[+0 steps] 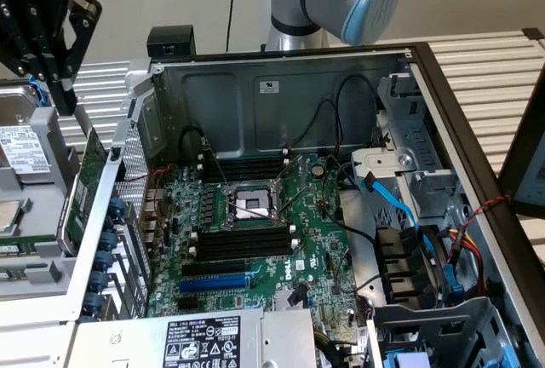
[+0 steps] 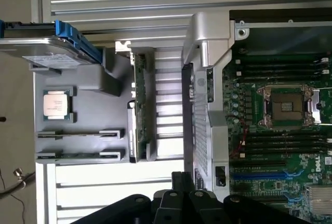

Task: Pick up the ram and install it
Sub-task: 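Reach for the ram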

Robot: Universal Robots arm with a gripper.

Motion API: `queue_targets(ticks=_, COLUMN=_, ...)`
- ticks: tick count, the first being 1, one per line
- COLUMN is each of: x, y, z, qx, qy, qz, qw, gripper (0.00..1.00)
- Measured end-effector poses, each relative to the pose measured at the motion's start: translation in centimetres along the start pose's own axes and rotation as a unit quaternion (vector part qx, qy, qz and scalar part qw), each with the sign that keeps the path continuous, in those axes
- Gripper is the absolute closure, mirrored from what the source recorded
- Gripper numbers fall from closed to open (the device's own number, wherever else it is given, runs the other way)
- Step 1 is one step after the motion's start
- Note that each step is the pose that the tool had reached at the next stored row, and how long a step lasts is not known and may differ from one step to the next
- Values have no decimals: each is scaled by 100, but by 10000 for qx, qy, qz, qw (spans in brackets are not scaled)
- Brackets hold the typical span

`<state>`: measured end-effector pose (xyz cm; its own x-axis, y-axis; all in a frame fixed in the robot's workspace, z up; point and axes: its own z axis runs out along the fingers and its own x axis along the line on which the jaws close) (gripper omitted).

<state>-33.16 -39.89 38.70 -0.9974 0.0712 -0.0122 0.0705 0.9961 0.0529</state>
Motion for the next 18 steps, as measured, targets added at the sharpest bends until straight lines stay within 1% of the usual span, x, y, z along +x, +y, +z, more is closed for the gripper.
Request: queue_targets(ticks=18, x=819, y=-61, z=50, qx=0, qy=0, qz=0, qw=10000, gripper=89)
